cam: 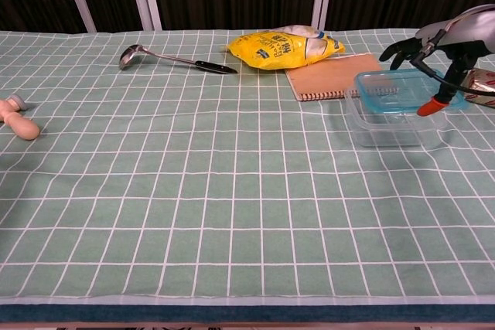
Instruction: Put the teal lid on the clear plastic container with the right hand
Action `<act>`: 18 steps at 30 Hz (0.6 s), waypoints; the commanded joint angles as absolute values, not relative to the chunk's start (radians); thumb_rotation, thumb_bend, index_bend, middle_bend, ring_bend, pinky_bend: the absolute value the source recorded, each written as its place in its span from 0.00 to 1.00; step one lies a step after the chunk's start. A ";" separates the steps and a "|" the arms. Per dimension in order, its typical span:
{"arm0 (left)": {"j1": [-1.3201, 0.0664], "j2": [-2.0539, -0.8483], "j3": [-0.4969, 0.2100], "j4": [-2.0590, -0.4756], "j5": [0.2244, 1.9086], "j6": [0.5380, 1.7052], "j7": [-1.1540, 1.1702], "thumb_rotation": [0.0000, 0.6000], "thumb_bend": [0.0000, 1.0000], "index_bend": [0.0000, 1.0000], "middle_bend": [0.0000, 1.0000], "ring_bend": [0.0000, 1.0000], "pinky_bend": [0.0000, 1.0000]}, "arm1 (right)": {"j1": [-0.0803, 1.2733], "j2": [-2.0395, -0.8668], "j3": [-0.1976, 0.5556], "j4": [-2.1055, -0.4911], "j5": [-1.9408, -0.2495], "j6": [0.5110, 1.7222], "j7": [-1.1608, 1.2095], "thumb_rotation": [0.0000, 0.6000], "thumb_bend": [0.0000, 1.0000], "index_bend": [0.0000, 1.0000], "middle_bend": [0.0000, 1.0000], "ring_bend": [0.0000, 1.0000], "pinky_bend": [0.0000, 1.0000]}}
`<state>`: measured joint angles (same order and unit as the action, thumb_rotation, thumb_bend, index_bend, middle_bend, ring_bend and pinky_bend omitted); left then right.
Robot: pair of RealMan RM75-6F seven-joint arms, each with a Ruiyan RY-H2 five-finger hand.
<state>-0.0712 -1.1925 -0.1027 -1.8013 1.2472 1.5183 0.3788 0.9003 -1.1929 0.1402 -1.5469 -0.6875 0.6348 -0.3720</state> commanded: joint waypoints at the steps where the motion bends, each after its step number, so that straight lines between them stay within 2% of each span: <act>1: -0.071 -1.194 -0.102 -1.800 1.249 1.519 0.380 1.00 0.36 0.14 0.00 0.00 0.00 | 0.903 -1.206 0.135 -1.536 -0.701 0.632 -0.356 1.00 0.32 0.00 0.44 0.01 0.00; 18: -0.075 -1.193 -0.105 -1.798 1.232 1.512 0.386 1.00 0.36 0.14 0.00 0.00 0.00 | 0.903 -1.260 0.119 -1.489 -0.756 0.645 -0.280 1.00 0.32 0.00 0.44 0.00 0.00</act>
